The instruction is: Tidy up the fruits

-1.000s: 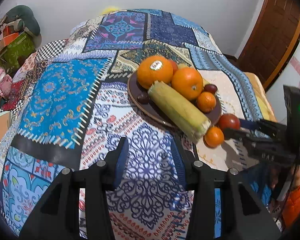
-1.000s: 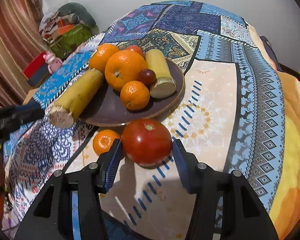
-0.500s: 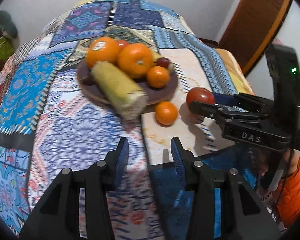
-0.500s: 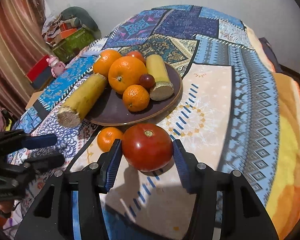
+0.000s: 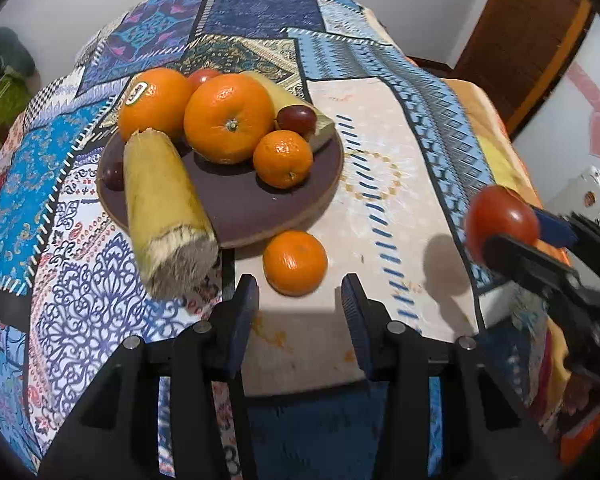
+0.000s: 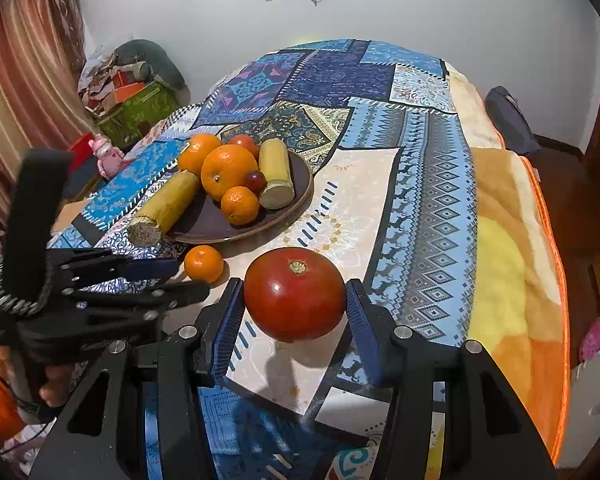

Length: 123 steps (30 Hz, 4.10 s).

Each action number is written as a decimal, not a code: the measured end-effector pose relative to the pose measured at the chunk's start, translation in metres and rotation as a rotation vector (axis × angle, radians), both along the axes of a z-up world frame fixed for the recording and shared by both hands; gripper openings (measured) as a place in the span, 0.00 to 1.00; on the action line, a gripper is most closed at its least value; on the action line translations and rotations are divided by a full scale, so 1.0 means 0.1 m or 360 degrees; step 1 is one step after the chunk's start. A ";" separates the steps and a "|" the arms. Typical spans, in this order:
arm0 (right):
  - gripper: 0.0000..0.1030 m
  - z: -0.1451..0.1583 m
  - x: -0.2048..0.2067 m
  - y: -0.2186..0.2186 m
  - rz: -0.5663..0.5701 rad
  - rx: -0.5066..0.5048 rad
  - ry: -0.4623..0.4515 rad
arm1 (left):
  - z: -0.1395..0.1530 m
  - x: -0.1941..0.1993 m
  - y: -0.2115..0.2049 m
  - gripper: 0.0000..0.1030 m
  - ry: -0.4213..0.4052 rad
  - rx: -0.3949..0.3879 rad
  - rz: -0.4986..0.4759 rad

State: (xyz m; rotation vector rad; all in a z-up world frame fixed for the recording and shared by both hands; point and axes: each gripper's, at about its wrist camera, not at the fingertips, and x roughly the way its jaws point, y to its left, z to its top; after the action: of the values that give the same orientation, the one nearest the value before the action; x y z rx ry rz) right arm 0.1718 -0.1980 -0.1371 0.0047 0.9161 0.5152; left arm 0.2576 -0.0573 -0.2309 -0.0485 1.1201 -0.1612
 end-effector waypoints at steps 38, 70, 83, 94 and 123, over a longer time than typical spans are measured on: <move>0.47 -0.01 0.33 0.88 0.0168 -0.0008 -0.0028 | 0.84 -0.12 0.72 0.33 -0.0354 -0.0058 0.0113; 0.50 -0.02 0.63 1.11 0.0180 -0.0016 -0.0061 | 0.43 0.63 0.90 0.45 -0.0255 -0.0122 0.0131; 0.50 0.73 0.26 0.74 0.0061 0.0055 -0.0321 | 1.42 -0.22 0.90 0.45 -0.0706 -0.0051 0.0181; 0.52 1.79 -0.68 0.43 -0.0016 0.0252 -0.0722 | 2.45 -1.39 0.74 0.45 -0.1209 -0.0087 0.0175; 1.00 2.05 -1.61 0.40 -0.0205 0.0236 -0.1027 | 2.64 -2.52 0.70 1.00 -0.1497 0.0045 0.0281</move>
State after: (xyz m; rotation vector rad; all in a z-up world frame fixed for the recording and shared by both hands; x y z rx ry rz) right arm 0.0113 -0.1579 0.0677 0.0300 0.2442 0.4239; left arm 0.0054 0.0129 0.0333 -0.0388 0.1763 0.0017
